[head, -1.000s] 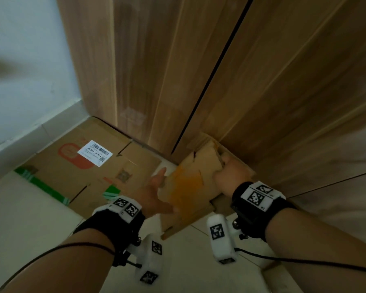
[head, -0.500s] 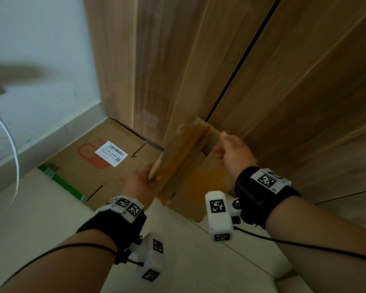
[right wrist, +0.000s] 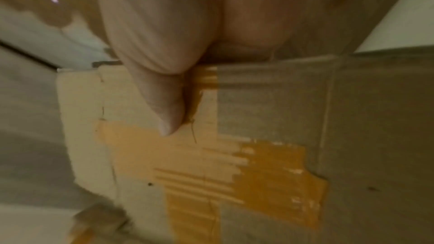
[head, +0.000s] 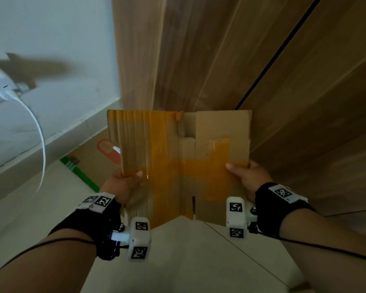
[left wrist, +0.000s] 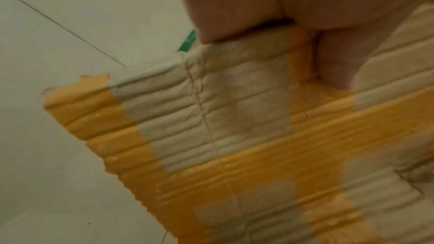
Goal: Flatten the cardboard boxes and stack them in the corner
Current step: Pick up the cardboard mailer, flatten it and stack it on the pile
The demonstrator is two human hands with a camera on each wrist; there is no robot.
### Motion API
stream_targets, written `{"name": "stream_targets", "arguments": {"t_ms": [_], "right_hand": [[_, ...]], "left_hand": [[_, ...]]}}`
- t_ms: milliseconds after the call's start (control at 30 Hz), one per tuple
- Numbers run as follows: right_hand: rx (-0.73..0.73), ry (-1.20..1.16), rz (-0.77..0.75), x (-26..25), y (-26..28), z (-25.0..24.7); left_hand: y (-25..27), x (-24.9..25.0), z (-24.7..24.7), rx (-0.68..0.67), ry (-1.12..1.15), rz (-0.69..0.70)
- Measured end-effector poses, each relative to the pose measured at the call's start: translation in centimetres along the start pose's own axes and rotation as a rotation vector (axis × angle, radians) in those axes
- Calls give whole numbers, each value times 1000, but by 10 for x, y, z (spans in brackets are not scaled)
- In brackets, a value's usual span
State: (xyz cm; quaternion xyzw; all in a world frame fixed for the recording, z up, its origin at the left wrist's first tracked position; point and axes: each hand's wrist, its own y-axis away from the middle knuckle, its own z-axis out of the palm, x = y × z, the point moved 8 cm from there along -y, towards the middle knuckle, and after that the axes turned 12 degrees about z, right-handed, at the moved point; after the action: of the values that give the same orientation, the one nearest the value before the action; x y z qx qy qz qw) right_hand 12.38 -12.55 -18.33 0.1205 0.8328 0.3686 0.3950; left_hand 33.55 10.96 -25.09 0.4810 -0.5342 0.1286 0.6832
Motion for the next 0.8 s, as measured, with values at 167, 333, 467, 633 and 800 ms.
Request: {"name": "stream_targets", "arguments": {"t_ms": [167, 333, 467, 633, 800], "right_hand": [[-84, 146, -224, -34, 39, 47], [-191, 280, -343, -42, 66, 95], [-261, 273, -341, -41, 75, 112], [-388, 448, -412, -38, 85, 132], [-281, 791, -492, -28, 76, 141]], "left_hand": [[-5, -12, -6, 99, 103, -48], [2, -1, 8, 86, 220, -71], [-1, 1, 12, 68, 250, -28], [-1, 11, 22, -53, 288, 63], [10, 30, 44, -259, 437, 108]]}}
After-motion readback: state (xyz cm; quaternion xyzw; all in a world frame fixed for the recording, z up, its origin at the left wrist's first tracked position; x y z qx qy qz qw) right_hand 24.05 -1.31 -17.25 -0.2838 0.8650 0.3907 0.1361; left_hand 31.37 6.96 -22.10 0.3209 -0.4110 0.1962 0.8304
